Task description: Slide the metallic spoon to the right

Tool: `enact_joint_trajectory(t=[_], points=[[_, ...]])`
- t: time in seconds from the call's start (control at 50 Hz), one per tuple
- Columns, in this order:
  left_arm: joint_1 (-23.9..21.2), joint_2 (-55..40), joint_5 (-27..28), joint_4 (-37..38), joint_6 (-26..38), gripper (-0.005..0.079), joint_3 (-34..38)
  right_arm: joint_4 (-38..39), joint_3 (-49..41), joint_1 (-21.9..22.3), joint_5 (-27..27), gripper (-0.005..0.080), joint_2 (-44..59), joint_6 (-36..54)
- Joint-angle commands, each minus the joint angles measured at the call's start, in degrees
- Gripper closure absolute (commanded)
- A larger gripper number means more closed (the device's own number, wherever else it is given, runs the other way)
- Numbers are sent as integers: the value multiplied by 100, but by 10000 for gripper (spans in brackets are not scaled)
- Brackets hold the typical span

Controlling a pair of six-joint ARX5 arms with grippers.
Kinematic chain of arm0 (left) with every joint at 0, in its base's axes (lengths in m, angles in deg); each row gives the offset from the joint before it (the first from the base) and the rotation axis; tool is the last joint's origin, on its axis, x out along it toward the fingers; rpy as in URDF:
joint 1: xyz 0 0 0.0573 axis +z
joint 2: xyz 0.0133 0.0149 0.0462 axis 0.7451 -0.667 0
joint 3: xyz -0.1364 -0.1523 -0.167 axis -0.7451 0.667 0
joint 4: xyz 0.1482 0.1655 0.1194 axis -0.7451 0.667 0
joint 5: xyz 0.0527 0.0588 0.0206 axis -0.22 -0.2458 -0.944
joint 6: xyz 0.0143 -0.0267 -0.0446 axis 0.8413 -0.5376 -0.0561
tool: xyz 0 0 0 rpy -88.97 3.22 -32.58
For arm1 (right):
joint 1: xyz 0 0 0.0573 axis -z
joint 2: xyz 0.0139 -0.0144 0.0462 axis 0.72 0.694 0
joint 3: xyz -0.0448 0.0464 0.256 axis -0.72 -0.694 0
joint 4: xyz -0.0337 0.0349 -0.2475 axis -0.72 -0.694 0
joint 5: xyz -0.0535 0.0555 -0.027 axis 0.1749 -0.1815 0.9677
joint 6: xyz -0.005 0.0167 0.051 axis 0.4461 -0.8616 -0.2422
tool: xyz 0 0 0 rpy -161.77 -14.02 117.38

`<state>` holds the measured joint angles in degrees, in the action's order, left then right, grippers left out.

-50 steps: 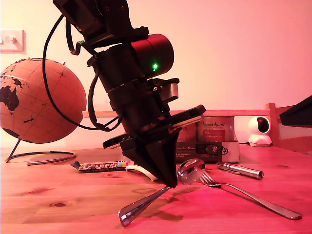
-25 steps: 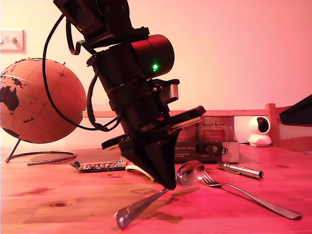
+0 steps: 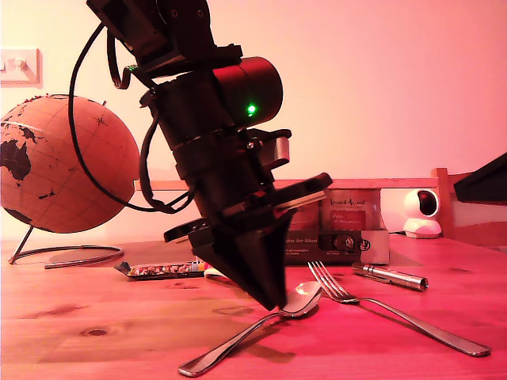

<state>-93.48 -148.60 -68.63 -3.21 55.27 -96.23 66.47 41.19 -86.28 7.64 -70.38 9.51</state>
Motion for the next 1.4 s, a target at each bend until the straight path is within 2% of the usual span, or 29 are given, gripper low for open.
enact_joint_trajectory(t=[0.0, 0.22, 0.4, 0.54, 0.68, 0.84, 0.98, 1.38], points=[[20, 385, -11, -20, 42, 765, -2, 63, 11, -17, -2, 765, 35, -4], [20, 1119, -533, 37, 391, 764, 0, 85, 11, -15, 72, 765, 35, -7], [31, 1502, -1117, 254, 614, 764, 0, 234, 11, -11, 498, 765, 35, -15], [83, 1661, -1167, 138, 693, 764, 4, 365, 11, 22, 901, 765, 35, -164], [188, 1788, -1145, -4, 833, 764, 35, 361, 11, 109, 1058, 764, 35, -160], [542, 1923, -883, -66, 922, 764, 181, 365, 11, 304, 1099, 765, 35, -157], [951, 2312, -614, -369, 1021, 764, 632, 363, 11, 520, 1099, 765, 35, -146], [2358, 4360, -166, -953, 1073, 764, 2339, 511, 11, 1080, 1152, 765, 35, -588]])
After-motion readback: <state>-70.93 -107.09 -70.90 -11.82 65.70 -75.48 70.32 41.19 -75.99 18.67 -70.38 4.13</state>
